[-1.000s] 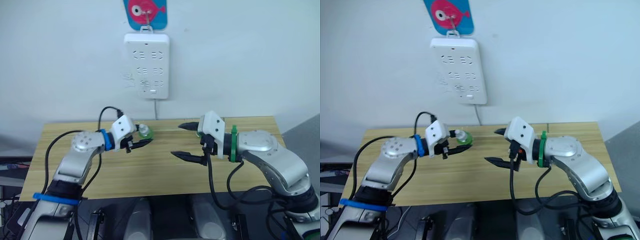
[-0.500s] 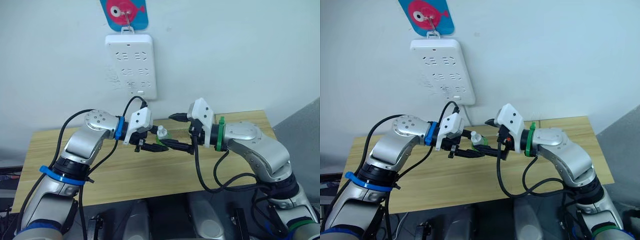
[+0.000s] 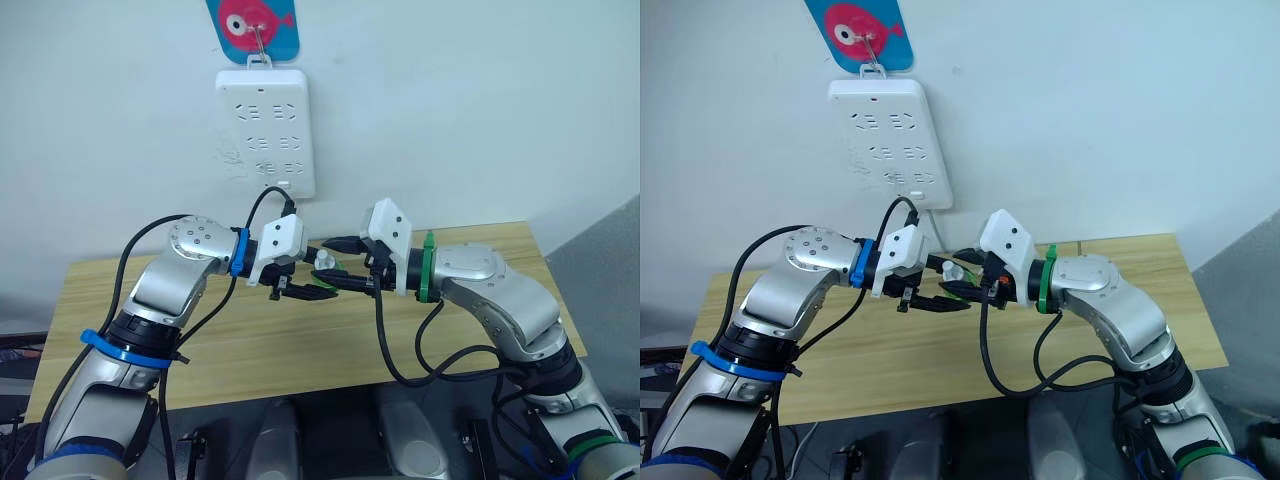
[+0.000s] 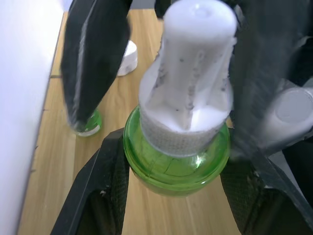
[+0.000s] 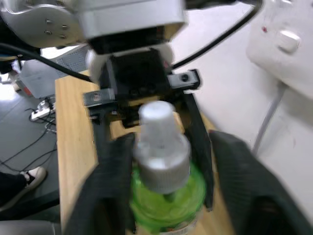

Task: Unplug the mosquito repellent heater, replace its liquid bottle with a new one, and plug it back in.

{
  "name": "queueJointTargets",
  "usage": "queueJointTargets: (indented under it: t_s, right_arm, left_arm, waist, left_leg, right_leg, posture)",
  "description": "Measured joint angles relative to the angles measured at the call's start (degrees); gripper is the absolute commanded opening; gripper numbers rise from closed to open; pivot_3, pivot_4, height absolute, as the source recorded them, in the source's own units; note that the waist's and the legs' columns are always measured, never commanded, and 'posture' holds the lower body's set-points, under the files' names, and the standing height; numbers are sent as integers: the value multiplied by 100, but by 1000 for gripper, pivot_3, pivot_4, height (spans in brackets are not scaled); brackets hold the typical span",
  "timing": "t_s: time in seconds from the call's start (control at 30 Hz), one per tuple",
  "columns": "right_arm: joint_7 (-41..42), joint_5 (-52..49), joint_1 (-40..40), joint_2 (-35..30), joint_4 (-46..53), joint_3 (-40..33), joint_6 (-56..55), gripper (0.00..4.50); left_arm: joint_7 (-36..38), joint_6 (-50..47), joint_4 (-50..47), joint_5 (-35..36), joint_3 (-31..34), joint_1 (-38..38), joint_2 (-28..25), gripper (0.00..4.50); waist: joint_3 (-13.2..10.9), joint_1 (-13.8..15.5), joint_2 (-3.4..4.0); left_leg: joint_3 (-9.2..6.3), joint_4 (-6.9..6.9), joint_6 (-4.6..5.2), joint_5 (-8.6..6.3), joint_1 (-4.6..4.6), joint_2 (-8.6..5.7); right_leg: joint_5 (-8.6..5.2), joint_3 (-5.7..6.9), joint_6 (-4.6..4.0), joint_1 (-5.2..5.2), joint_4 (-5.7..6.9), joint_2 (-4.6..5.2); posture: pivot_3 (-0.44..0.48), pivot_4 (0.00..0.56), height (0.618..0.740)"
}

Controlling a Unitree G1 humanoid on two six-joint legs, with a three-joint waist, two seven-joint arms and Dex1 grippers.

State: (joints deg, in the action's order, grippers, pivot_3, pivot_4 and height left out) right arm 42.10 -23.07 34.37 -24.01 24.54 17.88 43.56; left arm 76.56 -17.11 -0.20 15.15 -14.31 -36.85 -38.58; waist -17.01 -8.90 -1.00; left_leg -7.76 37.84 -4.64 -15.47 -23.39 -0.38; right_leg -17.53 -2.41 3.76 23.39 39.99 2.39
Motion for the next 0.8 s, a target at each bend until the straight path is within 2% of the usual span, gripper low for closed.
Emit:
queueJointTargets:
  t_s: [0.03,0.3,0.37,0.53,0.8]
  right_arm:
    - [29,54,1,-30,-1,30,-69,1056]
    - [263,237,32,-117,-184,25,-549,1041]
    - [311,274,64,-118,-253,7,-650,1041]
    - [405,267,67,-104,-424,-99,-743,1041]
    - [258,87,54,-7,-458,-562,-590,1041]
  left_arm:
    - [-4,6,7,-1,0,0,6,2252]
    - [-166,256,135,11,99,14,184,2252]
    - [-212,268,188,53,149,15,242,2990]
    - [-286,485,411,86,383,34,256,4490]
    - [-465,-549,29,856,763,552,331,4500]
  waist:
    - [12,-1,1]
    - [111,0,-2]
    - [153,-1,-3]
    - [230,-11,1]
    - [373,-58,5]
  left_leg:
    - [1,0,0,0,0,-1]
    - [1,4,0,0,-1,-2]
    - [0,3,0,0,-1,-2]
    - [0,4,0,0,-1,-2]
    - [-3,5,0,0,0,-3]
  right_leg:
    - [0,0,0,0,-1,0]
    - [0,0,0,1,3,0]
    - [0,0,0,2,3,0]
    - [0,0,0,1,5,0]
    - [0,-1,0,1,9,0]
  posture:
    - [-178,182,734]
    - [-168,159,734]
    - [-166,153,734]
    - [-171,144,734]
    - [-166,131,734]
